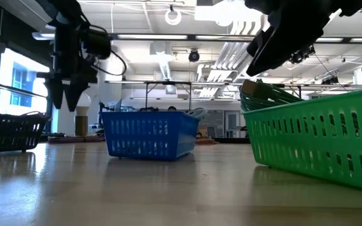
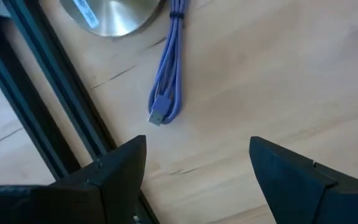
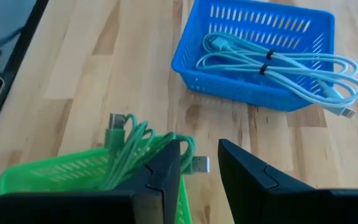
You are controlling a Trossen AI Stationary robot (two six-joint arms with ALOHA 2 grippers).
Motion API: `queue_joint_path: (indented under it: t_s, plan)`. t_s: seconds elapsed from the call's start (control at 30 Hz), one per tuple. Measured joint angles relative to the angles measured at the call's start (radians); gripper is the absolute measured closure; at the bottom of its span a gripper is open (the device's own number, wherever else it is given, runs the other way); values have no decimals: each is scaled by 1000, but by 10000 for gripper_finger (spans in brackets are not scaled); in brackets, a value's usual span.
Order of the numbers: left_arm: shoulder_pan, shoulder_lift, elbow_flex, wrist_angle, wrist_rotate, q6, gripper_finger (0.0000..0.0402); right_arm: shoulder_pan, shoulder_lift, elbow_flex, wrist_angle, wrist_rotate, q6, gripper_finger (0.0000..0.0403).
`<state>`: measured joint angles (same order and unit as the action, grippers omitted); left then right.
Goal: Pick & Place USB Port
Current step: Put the blue USB cable into the black bin
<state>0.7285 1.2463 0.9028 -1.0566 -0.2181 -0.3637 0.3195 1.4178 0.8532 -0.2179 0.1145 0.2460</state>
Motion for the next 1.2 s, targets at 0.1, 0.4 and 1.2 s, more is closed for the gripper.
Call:
queue_joint_path:
  t_s: [0.1,0.4,1.2]
  plan:
    - [0,71,0,20,-1,0,122,-13,0,0,-13,-17,-27,302]
    - [6,246,0,54,-55,0,122,-24,0,0,-65,-16,-46,302]
    - [129,303,-1,151,-23,0,122,-26,0,0,-54,-9,-54,302]
